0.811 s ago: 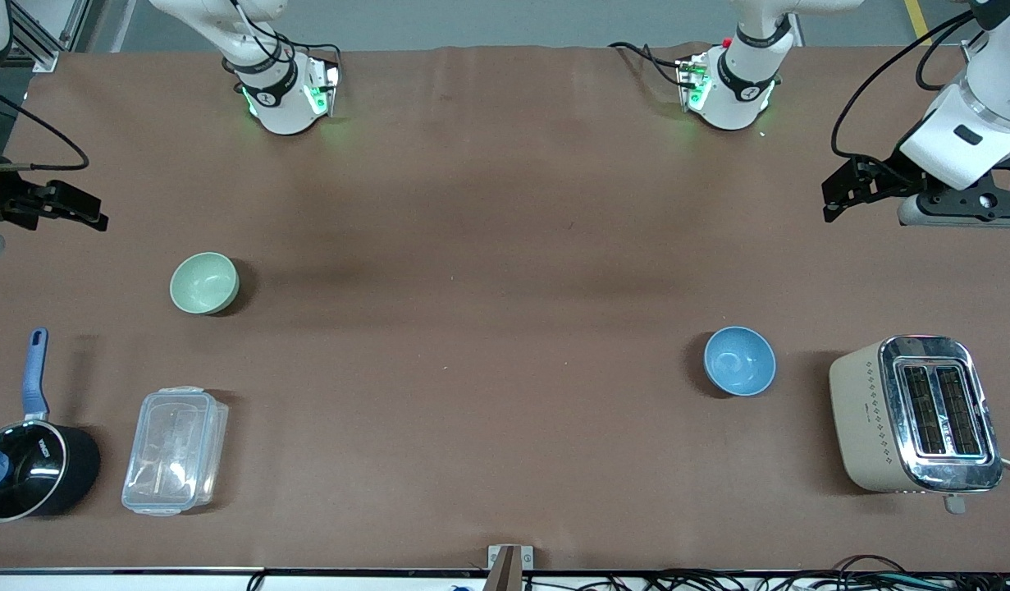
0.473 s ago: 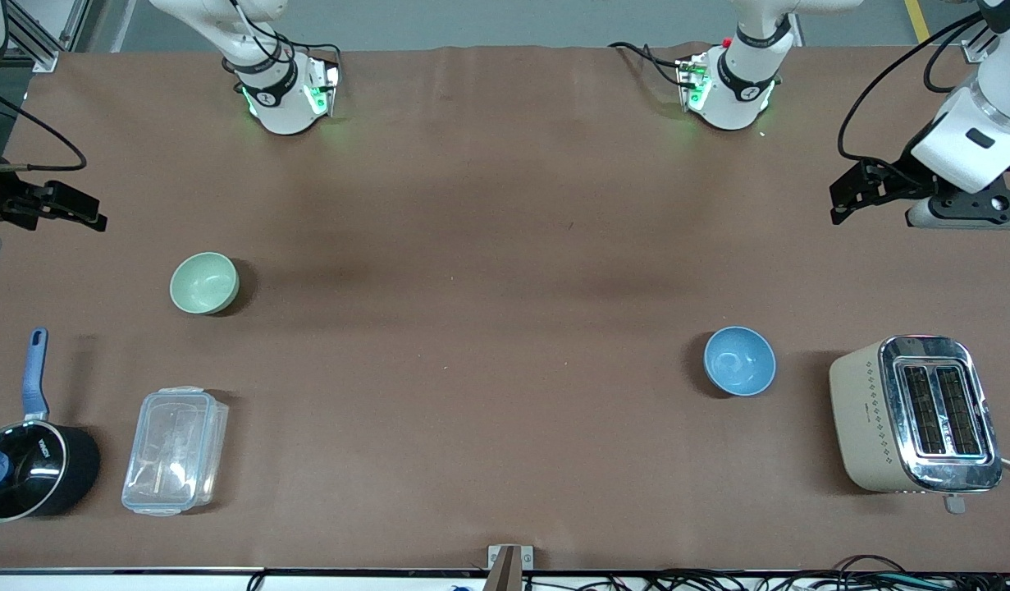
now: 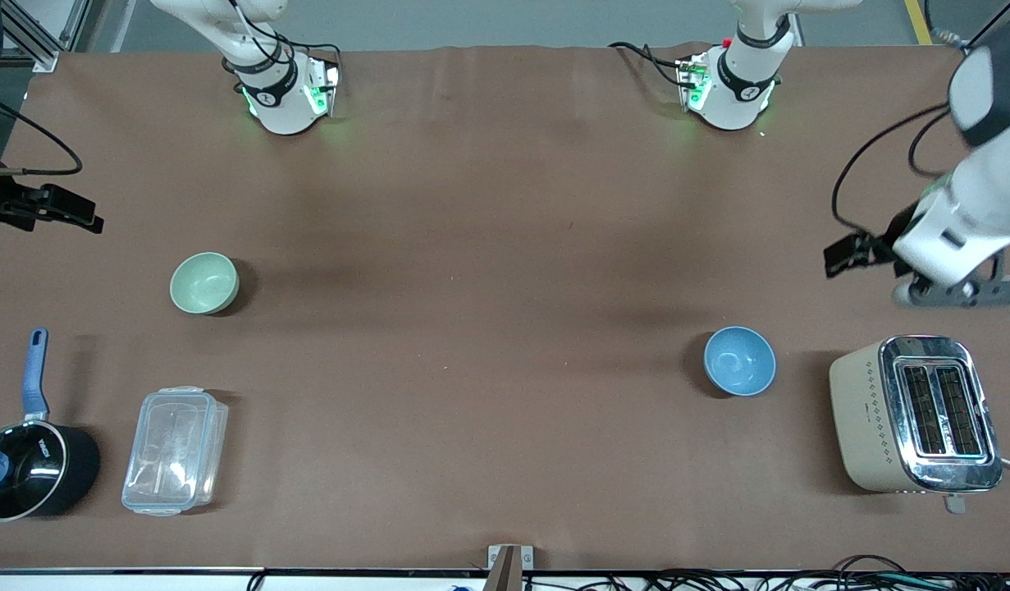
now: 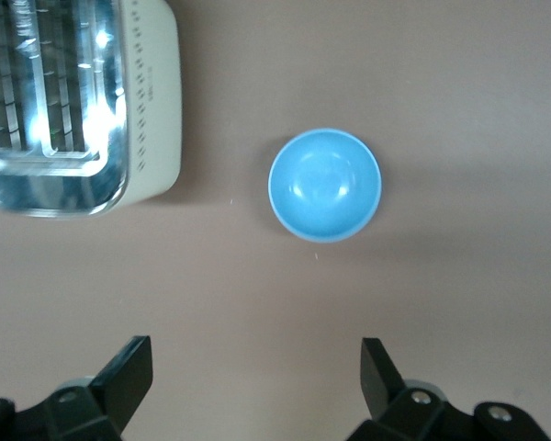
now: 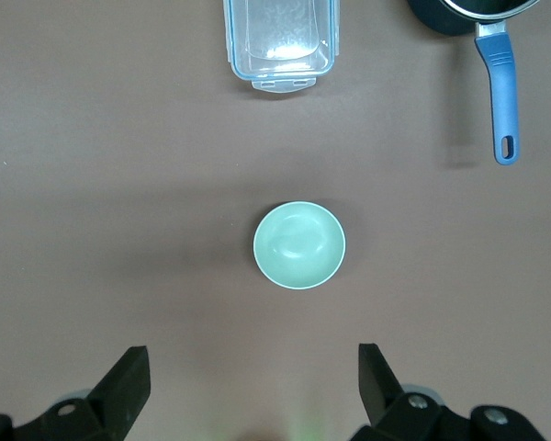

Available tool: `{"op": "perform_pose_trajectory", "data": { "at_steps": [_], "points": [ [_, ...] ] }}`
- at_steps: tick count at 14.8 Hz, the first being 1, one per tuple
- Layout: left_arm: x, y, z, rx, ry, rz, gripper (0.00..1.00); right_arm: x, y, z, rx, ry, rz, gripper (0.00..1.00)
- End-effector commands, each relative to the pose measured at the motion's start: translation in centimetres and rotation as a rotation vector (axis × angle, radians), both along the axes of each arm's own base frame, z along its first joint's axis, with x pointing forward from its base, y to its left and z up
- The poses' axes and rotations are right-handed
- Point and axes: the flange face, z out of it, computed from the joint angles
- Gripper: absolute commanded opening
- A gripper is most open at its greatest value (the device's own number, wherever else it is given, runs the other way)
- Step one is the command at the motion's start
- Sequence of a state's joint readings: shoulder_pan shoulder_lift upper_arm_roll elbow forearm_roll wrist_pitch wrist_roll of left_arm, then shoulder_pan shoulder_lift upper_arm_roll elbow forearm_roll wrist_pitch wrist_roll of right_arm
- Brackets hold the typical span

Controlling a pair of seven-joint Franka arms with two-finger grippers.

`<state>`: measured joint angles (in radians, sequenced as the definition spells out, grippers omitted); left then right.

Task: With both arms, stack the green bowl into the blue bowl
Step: 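Reach the left gripper down to the blue bowl rim and grasp it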

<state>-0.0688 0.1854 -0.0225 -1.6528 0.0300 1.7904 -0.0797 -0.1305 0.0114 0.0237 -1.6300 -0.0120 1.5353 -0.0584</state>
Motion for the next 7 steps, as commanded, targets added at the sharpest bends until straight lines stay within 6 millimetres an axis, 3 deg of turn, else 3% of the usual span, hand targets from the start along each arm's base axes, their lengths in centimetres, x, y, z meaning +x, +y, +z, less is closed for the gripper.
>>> {"op": "perform_pose_trajectory", "data": {
  "at_steps": [1, 4, 5, 7],
  "points": [
    [2.5, -0.1, -6.3, 0.012, 0.008, -0.014, 1.0, 0.0, -1.0, -0.4, 0.024, 0.012, -0.018, 1.0],
    [4.2, 0.6, -14.5, 0.006, -0.002, 0.003, 1.0, -0.2, -1.5, -1.0, 0.054, 0.027, -0.028, 1.0],
    [4.7, 1.8, -16.5, 0.005, -0.008, 0.021, 1.0, -0.2, -2.1, -1.2, 0.06, 0.032, -0.028, 1.0],
    [4.9, 2.3, -20.1, 0.003, 0.01, 0.027, 1.0, -0.4, -3.7, -2.6, 0.091, 0.055, -0.055, 1.0]
  ]
}}
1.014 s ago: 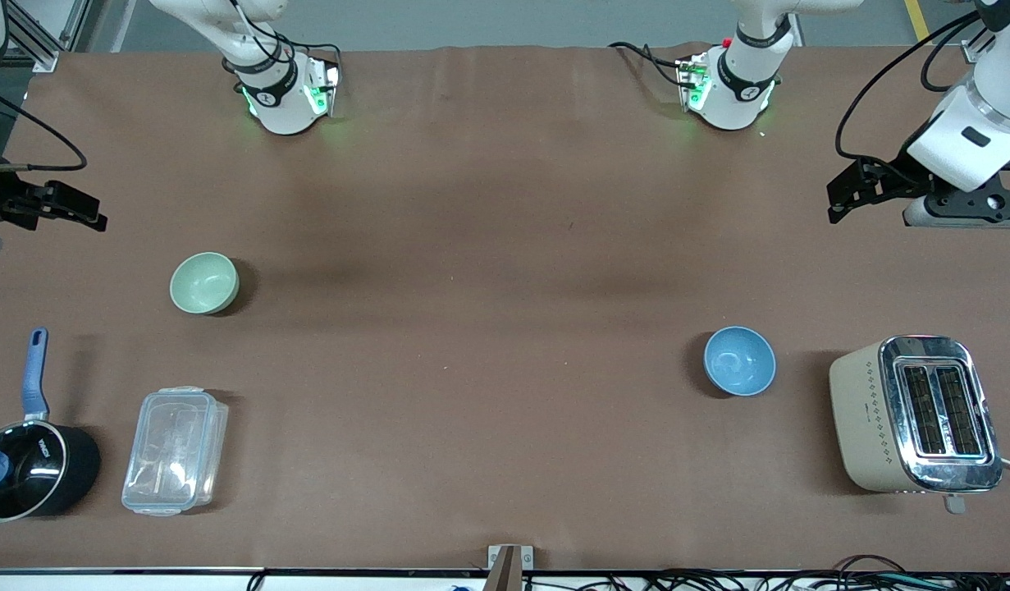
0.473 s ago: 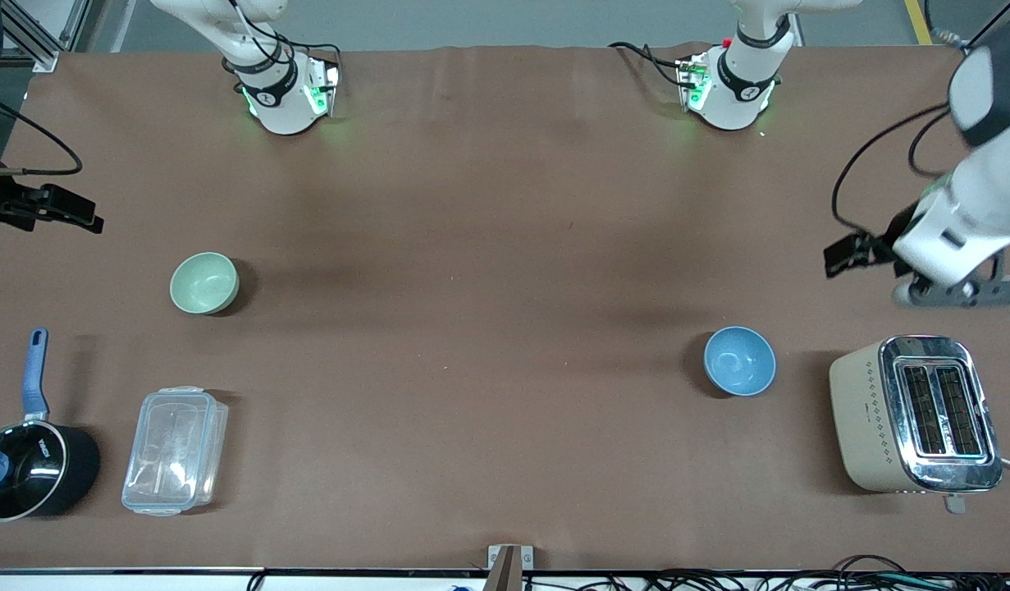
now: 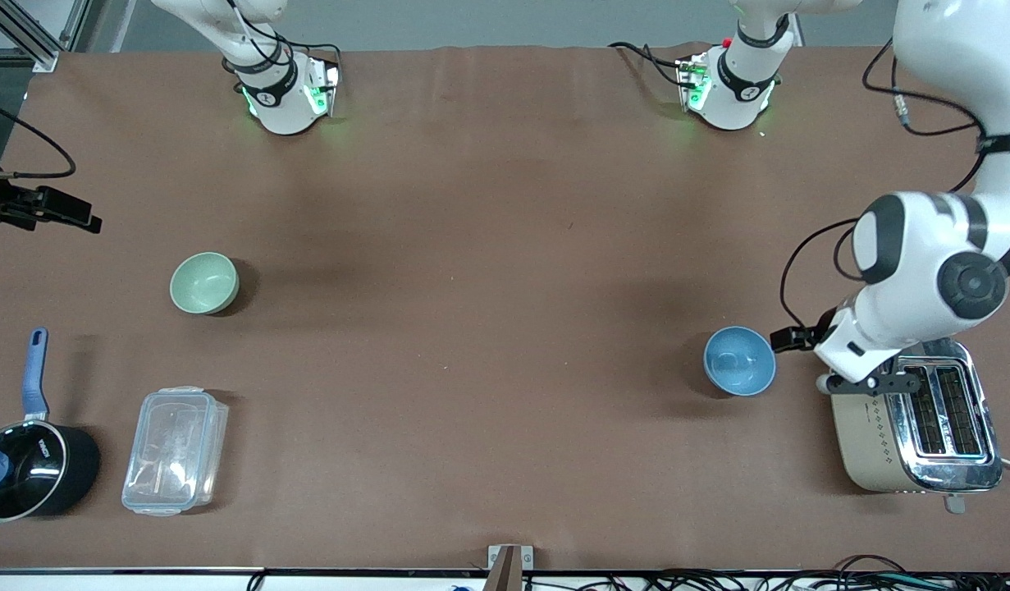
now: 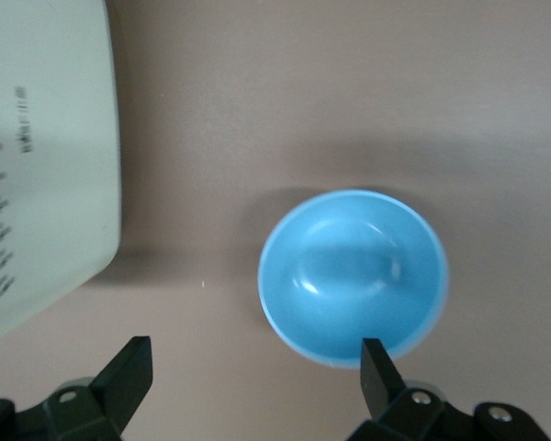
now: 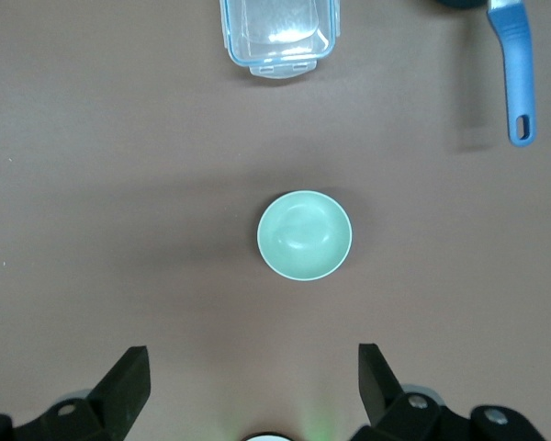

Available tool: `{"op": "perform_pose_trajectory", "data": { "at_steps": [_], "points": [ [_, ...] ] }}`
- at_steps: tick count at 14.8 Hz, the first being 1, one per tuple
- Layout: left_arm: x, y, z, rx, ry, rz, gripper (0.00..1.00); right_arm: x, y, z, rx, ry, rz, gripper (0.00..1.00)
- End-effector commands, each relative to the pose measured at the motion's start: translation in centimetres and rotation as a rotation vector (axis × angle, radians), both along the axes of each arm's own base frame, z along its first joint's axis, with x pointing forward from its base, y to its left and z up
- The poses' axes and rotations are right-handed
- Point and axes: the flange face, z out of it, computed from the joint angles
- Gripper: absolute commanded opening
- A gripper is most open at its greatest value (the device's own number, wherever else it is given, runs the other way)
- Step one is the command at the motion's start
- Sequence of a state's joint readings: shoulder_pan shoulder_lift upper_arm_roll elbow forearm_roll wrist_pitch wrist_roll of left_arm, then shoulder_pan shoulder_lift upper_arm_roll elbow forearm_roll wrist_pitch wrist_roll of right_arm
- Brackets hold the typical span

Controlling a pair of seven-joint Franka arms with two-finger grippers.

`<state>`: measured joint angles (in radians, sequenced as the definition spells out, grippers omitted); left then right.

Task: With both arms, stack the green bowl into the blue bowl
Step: 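Reach the left gripper down to the blue bowl rim and grasp it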

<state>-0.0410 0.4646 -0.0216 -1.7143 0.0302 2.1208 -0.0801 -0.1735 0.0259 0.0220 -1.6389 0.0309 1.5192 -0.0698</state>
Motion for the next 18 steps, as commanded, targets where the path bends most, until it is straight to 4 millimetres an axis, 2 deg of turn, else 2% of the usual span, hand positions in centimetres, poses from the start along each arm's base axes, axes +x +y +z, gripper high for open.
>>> {"op": "perform_pose_trajectory", "data": {
  "at_steps": [1, 3, 4, 6, 7, 9, 10, 14, 16, 18],
  "points": [
    [0.4, 0.9, -3.6, 0.013, 0.015, 0.003, 1.0, -0.2, -2.4, -2.2, 0.048, 0.04, -0.031, 1.0],
    [0.4, 0.7, -5.6, 0.011, 0.038, 0.003, 0.93, -0.3, -2.8, -2.6, 0.055, 0.049, -0.029, 1.0],
    [0.3, 0.9, -6.3, 0.009, 0.049, 0.007, 0.84, -0.2, -2.6, -2.6, 0.055, 0.048, -0.023, 1.0],
    [0.1, 0.7, -7.8, 0.007, 0.072, 0.008, 0.57, -0.2, -2.5, -2.5, 0.054, 0.046, -0.021, 1.0],
    [0.0, 0.7, -8.6, 0.002, 0.083, 0.012, 0.51, -0.2, -2.5, -2.5, 0.054, 0.046, -0.021, 1.0],
    [-0.1, 0.6, -9.8, -0.001, 0.097, 0.024, 0.49, -0.2, -2.6, -2.5, 0.054, 0.046, -0.023, 1.0],
    [-0.1, 0.5, -10.2, -0.001, 0.101, 0.024, 0.44, -0.2, -2.6, -2.5, 0.054, 0.046, -0.023, 1.0],
    [-0.2, -0.5, -10.3, 0.0, 0.104, 0.037, 0.04, -0.2, -2.6, -2.5, 0.054, 0.046, -0.023, 1.0],
    [0.2, -1.9, -9.4, -0.004, 0.09, 0.066, 0.0, -0.2, -2.6, -2.6, 0.055, 0.049, -0.023, 1.0],
    [0.4, -5.9, -7.8, -0.042, 0.068, 0.069, 0.0, -0.3, -2.8, -2.9, 0.058, 0.054, -0.025, 1.0]
  ]
}}
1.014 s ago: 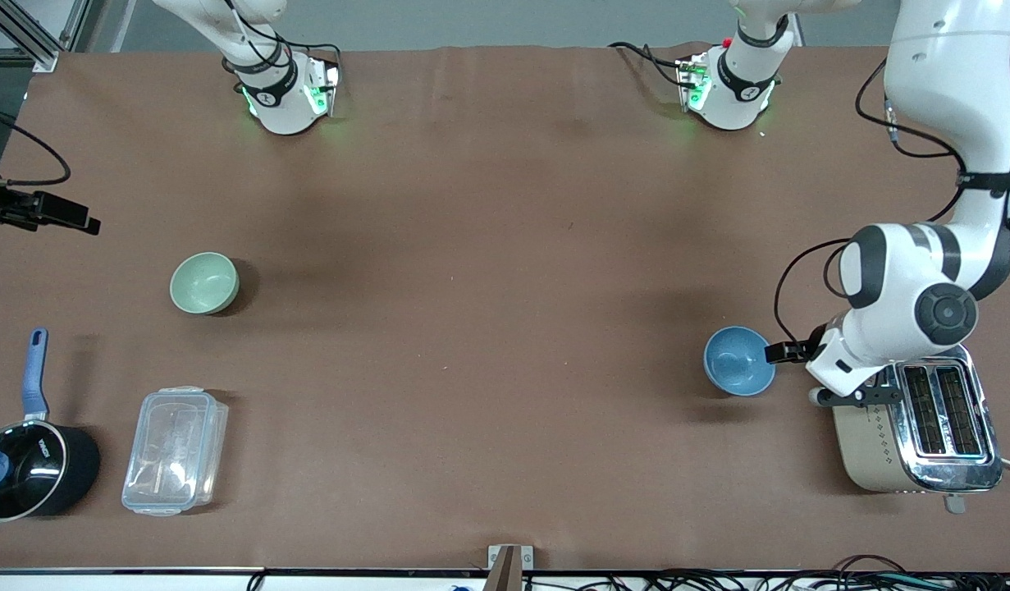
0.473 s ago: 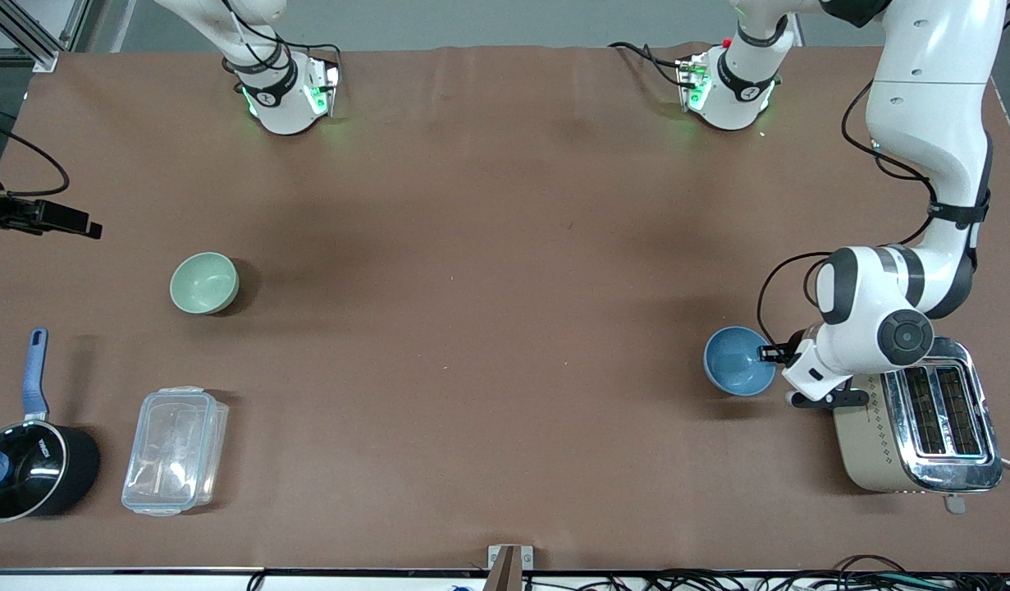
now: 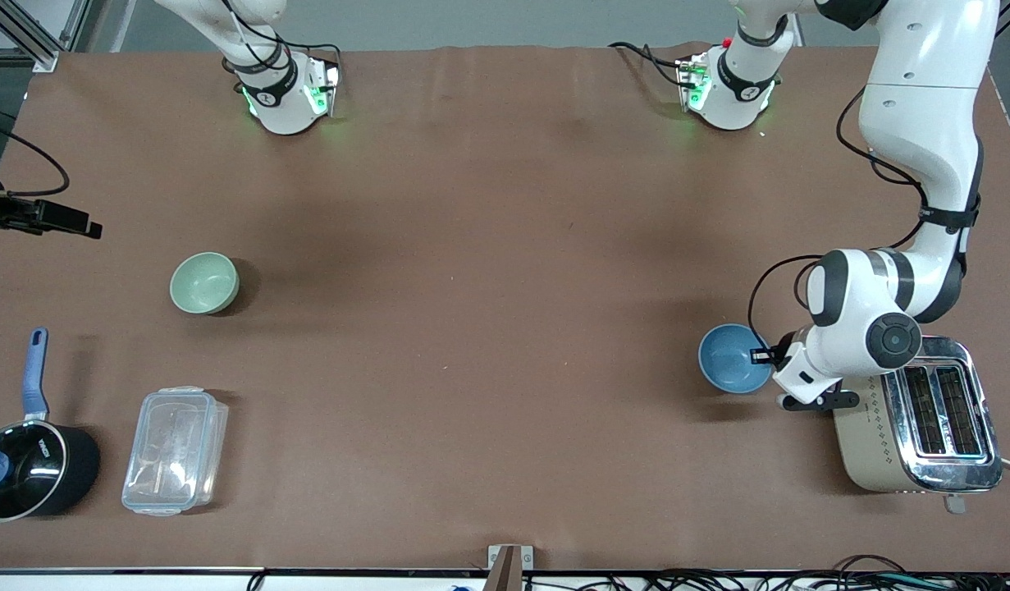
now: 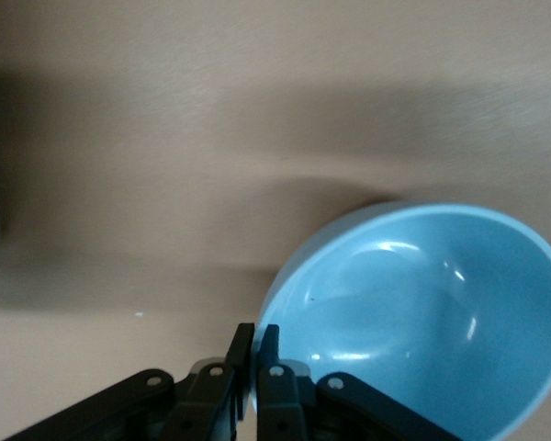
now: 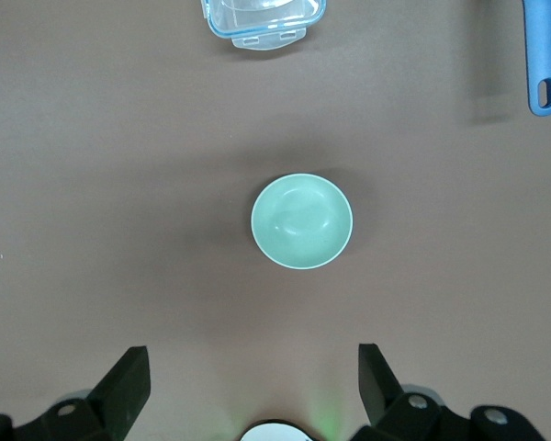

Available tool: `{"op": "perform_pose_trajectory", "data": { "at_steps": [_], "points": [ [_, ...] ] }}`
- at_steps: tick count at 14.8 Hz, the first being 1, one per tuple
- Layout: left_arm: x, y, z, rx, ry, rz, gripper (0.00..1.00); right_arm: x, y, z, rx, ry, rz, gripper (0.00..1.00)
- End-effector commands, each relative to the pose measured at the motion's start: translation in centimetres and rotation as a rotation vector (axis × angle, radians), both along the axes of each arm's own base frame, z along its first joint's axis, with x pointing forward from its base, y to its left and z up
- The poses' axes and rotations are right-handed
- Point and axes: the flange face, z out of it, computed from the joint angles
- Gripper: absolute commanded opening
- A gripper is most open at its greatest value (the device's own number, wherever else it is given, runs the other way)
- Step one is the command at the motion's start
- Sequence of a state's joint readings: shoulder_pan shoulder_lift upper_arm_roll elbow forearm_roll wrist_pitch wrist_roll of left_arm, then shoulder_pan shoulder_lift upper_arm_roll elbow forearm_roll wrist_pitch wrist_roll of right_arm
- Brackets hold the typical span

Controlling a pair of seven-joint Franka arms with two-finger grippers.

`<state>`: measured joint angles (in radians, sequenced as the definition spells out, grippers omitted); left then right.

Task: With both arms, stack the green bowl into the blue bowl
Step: 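Carry the blue bowl with the left gripper toward the table middle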

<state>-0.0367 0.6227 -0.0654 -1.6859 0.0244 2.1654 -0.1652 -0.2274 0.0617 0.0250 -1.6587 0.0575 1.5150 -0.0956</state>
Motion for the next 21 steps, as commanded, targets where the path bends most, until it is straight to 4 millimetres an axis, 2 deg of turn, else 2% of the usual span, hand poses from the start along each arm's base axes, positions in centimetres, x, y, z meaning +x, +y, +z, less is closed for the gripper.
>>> {"op": "perform_pose_trajectory", "data": {
  "at_steps": [1, 3, 5, 7, 8, 10, 13, 15, 17, 19, 21],
  "points": [
    [0.0, -6.2, 2.3, -0.042, -0.029, 0.024, 0.0, -0.4, -1.2, -1.9, 0.029, 0.026, -0.008, 1.0],
    [-1.3, -12.3, 3.8, -0.086, -0.028, 0.069, 0.0, -0.5, -5.1, -5.9, 0.128, 0.053, -0.019, 1.0],
    [-3.6, -19.3, 4.7, -0.116, -0.009, 0.122, 0.0, -0.3, -10.2, -11.9, 0.17, 0.058, -0.041, 1.0],
    [-5.6, -25.7, 5.4, -0.124, -0.006, 0.149, 0.0, 0.1, -13.2, -17.1, 0.244, 0.041, -0.043, 1.0],
    [-7.2, -28.9, 5.5, -0.124, 0.002, 0.149, 0.0, 0.2, -14.4, -19.5, 0.263, 0.03, -0.034, 1.0],
    [-9.6, -33.8, 4.5, -0.12, 0.023, 0.174, 0.0, 0.1, -15.8, -22.6, 0.288, 0.02, 0.024, 1.0],
    [-13.3, -38.8, 1.3, -0.107, 0.052, 0.184, 0.0, -1.6, -17.0, -26.9, 0.351, 0.035, 0.019, 1.0],
    [-13.9, -40.0, -0.1, -0.131, 0.045, 0.207, 0.0, -2.4, -16.9, -30.3, 0.396, -0.036, 0.055, 1.0],
    [-15.0, -41.5, -2.1, -0.142, 0.043, 0.219, 0.01, -4.1, -16.4, -32.8, 0.441, -0.066, 0.055, 1.0],
    [-16.0, -42.8, -3.0, -0.158, 0.03, 0.228, 0.01, -5.5, -15.7, -34.4, 0.48, -0.056, 0.03, 0.99],
    [-16.0, -42.8, -3.0, -0.16, 0.031, 0.235, 0.09, -5.3, -15.5, -34.4, 0.482, -0.063, 0.027, 0.92]
  ]
}}
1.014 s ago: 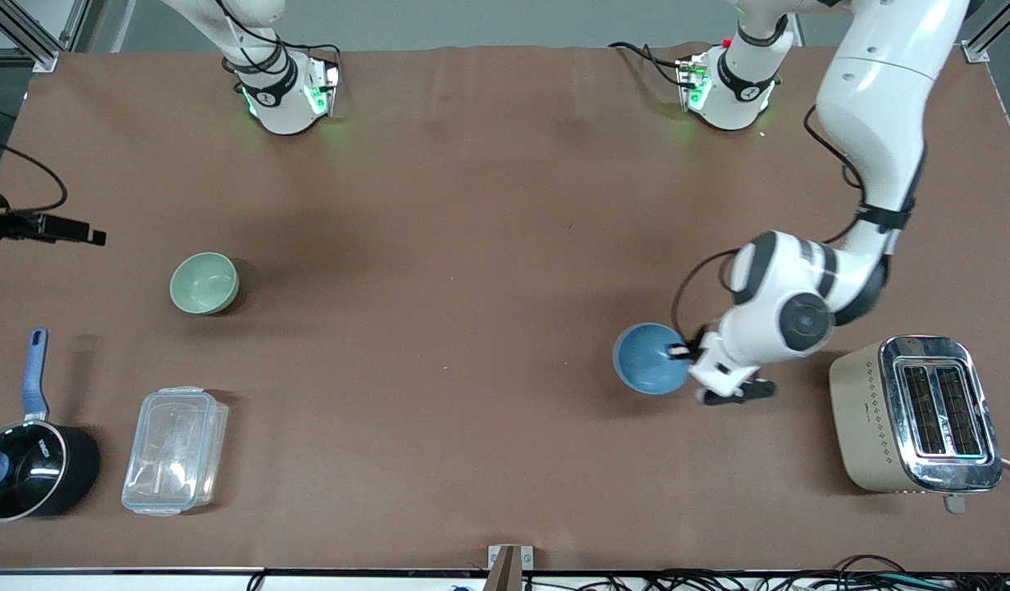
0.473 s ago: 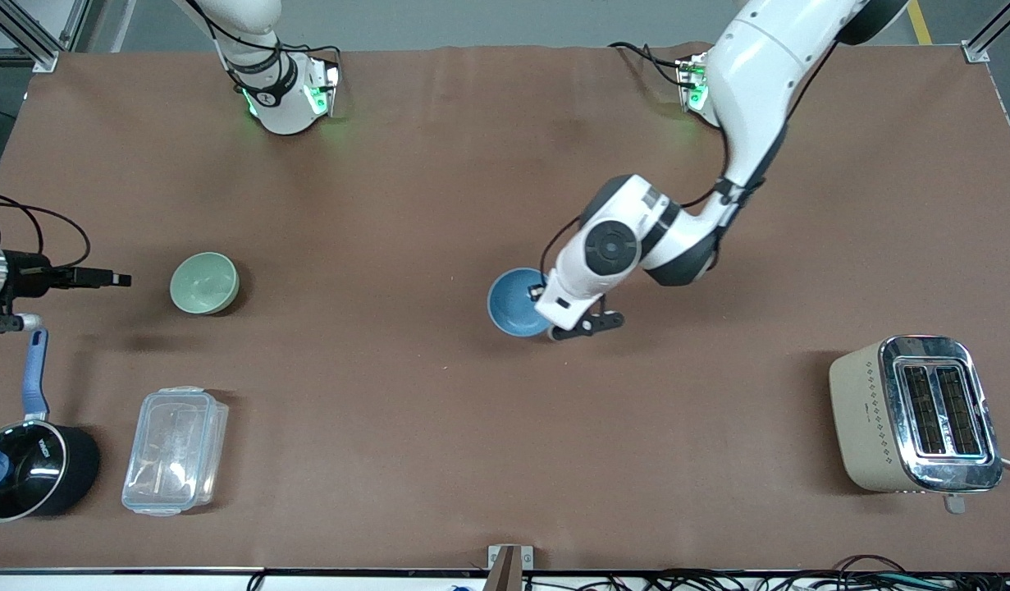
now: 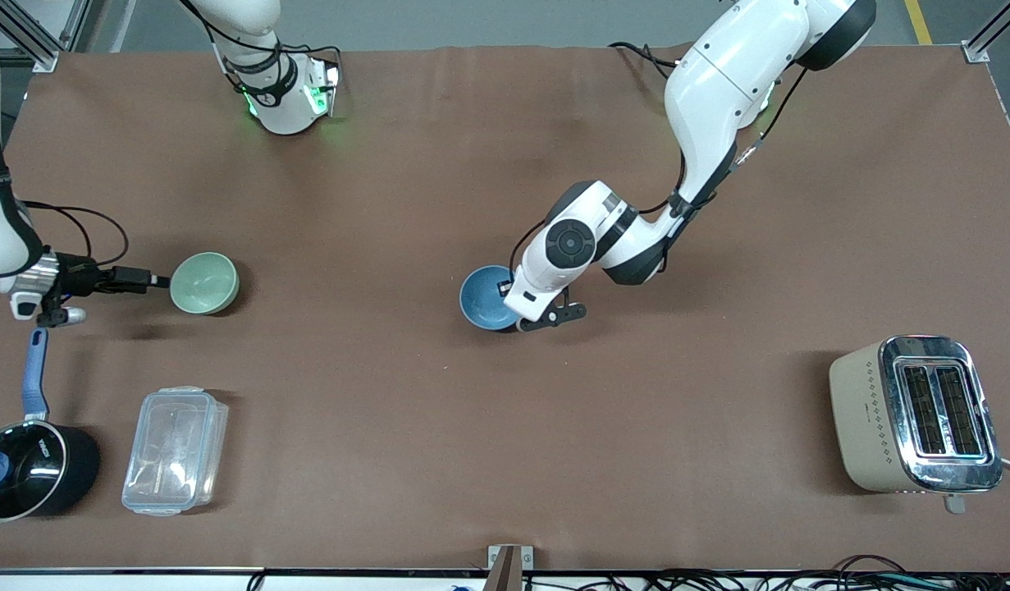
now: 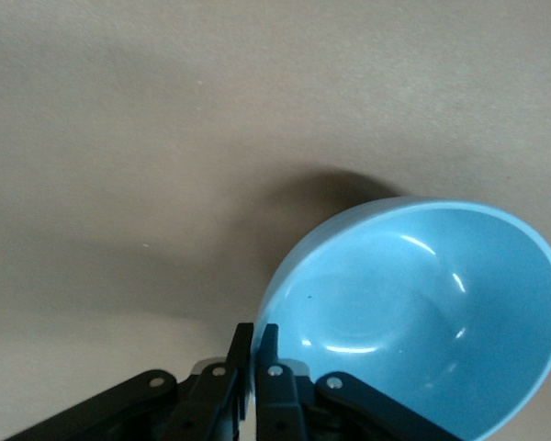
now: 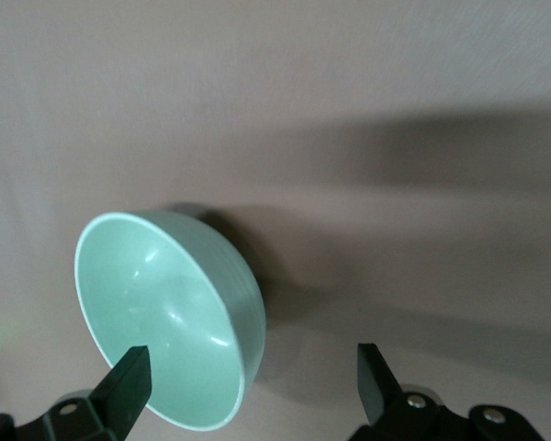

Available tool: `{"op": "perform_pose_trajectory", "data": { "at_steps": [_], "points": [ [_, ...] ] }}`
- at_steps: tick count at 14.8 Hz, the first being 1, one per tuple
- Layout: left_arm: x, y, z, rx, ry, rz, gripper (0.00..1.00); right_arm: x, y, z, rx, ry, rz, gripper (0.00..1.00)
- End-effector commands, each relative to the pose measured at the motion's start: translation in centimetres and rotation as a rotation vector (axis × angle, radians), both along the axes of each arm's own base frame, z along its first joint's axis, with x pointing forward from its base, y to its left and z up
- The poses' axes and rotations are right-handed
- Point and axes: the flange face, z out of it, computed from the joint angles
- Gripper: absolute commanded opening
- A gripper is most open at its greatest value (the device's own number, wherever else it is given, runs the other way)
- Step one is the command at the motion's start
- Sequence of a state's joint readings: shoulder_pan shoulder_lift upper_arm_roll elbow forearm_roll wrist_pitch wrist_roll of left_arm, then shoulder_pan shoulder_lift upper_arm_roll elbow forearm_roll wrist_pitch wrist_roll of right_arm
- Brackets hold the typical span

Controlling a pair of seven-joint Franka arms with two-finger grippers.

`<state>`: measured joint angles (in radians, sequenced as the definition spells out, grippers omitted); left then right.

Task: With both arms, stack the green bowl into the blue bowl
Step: 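Carry the blue bowl with the left gripper toward the table middle, then release the blue bowl while the right gripper grasps the green bowl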

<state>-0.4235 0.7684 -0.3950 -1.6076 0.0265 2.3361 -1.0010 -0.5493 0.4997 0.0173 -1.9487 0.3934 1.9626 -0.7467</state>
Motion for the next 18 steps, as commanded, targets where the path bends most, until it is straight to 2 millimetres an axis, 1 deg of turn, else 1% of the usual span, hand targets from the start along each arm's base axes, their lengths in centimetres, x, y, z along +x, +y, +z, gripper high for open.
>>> {"op": "perform_pose_trajectory", "data": {
  "at_steps": [1, 2, 3, 4, 5, 6, 7, 8, 9, 10, 11, 12, 15, 17, 18],
  "points": [
    [0.0, -0.9, -0.7, -0.008, -0.011, 0.02, 0.23, -0.3, 0.2, 0.4, 0.005, -0.044, -0.015, 0.89],
    [0.1, -0.9, -0.3, -0.01, -0.017, 0.021, 0.41, -0.3, 0.3, -0.3, 0.007, -0.047, -0.021, 0.87],
    [0.6, -0.6, 0.4, -0.014, -0.028, 0.025, 0.74, -0.4, 0.5, -0.9, 0.023, -0.051, -0.019, 0.85],
    [1.1, -0.3, 1.4, -0.014, -0.045, 0.027, 1.0, -0.4, 0.6, -1.1, 0.036, -0.06, -0.021, 0.83],
    [1.7, 0.2, 2.6, -0.015, -0.062, 0.032, 1.0, -0.4, 0.6, -1.2, 0.039, -0.061, -0.021, 0.78],
    [3.1, 1.5, 4.4, -0.016, -0.083, 0.051, 1.0, -0.4, 0.6, -1.3, 0.041, -0.059, -0.021, 0.67],
    [4.5, 3.2, 6.9, -0.011, -0.106, 0.071, 1.0, -0.6, 0.7, -1.4, 0.046, -0.054, -0.018, 0.55],
    [5.5, 4.6, 9.5, -0.001, -0.118, 0.083, 1.0, -1.0, 0.8, -1.7, 0.052, -0.045, -0.021, 0.43],
    [6.8, 6.4, 12.7, 0.007, -0.137, 0.095, 1.0, -1.2, 0.9, -1.9, 0.055, -0.04, -0.021, 0.31],
    [8.0, 8.5, 15.2, 0.023, -0.141, 0.09, 1.0, -1.3, 1.0, -1.9, 0.058, -0.037, -0.02, 0.15],
    [9.3, 11.1, 18.0, 0.043, -0.141, 0.08, 1.0, -1.2, 1.3, -1.8, 0.064, -0.034, -0.014, 0.09],
    [10.3, 13.6, 20.0, 0.061, -0.135, 0.069, 1.0, -1.2, 1.7, -1.5, 0.077, -0.025, -0.008, 0.08],
    [12.2, 21.5, 25.8, 0.083, -0.176, 0.047, 1.0, -0.9, 2.1, -0.8, 0.079, -0.024, -0.001, 0.05],
    [12.8, 26.3, 29.5, 0.089, -0.226, -0.022, 1.0, -0.8, 2.2, -0.1, 0.08, -0.026, 0.002, 0.05],
    [12.8, 28.1, 31.1, 0.094, -0.249, -0.044, 1.0, -0.6, 2.9, 0.6, 0.092, -0.022, 0.014, 0.05]
  ]
}}
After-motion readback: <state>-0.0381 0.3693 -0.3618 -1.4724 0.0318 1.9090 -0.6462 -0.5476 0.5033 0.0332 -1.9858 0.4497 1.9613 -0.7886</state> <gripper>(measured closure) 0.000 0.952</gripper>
